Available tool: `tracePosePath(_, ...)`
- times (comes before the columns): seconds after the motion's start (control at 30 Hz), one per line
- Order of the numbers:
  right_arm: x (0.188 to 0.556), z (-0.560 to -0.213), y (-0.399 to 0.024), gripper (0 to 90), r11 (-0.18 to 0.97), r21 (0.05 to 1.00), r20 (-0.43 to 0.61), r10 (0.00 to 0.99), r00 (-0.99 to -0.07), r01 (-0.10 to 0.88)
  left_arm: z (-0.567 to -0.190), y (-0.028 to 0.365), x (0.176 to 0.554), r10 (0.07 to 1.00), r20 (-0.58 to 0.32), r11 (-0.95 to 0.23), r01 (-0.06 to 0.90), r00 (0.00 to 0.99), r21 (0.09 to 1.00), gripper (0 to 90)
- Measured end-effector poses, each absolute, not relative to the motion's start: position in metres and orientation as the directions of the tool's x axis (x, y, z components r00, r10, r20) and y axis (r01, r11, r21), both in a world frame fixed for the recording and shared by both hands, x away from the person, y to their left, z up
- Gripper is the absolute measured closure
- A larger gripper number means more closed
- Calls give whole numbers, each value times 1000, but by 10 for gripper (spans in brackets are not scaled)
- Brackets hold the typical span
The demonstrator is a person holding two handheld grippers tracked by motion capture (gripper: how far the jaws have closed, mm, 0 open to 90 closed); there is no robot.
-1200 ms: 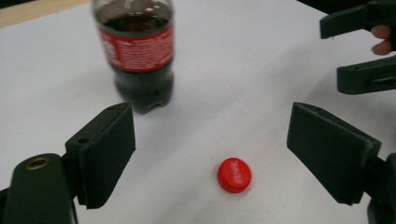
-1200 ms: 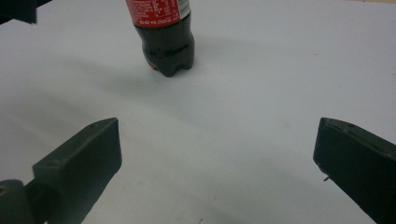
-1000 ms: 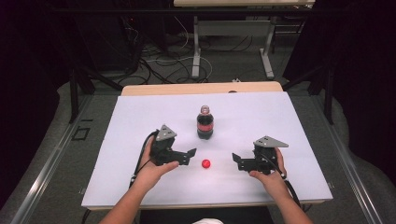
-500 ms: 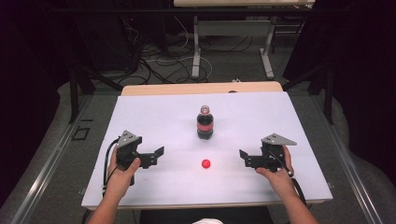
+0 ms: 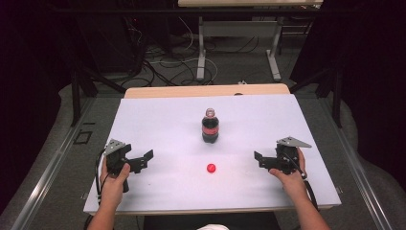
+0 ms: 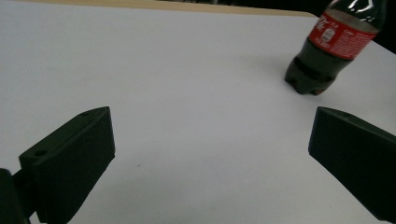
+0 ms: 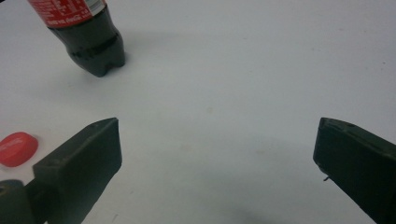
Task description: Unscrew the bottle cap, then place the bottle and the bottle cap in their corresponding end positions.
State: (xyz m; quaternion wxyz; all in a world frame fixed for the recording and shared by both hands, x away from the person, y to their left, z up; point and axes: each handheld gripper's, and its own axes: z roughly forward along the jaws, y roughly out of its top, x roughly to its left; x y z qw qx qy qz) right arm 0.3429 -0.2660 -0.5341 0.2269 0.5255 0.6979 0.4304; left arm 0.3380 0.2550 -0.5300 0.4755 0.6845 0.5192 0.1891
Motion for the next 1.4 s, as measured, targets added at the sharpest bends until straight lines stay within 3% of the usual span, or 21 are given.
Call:
tracePosePath(0.7,352,-550,-284,7,31,808,161,949,-271,588,-558,285,350,938,-246,49,608,245,792,8)
tracePosePath(1.4,355,-559,-290,7,23,792,165,954,-251,611,-560,286,352,945,-235,48,615,228,787,8)
